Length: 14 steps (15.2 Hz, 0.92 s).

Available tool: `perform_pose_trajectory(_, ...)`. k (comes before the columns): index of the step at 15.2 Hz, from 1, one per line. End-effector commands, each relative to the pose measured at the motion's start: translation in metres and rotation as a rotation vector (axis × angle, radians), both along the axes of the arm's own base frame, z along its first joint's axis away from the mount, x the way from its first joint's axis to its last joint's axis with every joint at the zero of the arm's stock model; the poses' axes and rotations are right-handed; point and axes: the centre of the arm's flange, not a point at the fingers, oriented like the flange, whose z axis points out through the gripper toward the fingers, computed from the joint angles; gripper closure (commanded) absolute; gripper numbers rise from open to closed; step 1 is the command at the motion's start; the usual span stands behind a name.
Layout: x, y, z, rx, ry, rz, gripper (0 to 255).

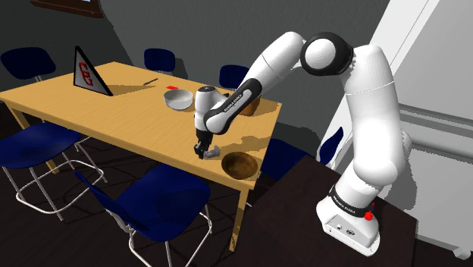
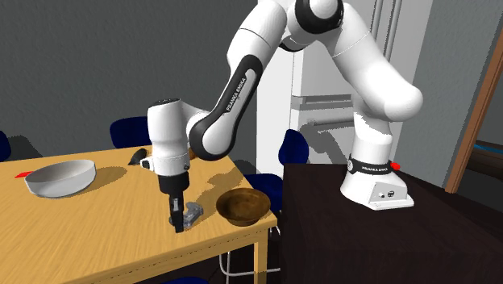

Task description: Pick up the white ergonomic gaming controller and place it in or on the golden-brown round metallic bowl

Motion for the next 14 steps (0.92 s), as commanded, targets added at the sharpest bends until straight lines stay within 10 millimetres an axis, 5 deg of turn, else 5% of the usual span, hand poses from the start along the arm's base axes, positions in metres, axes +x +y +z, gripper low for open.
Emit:
perform_pose_trajectory(1, 0.0, 0.0, 0.011, 0.0, 0.0, 0.0, 255)
perform_pose_trajectory(14, 0.0, 0.0, 0.079, 0.0, 0.0, 0.0, 255)
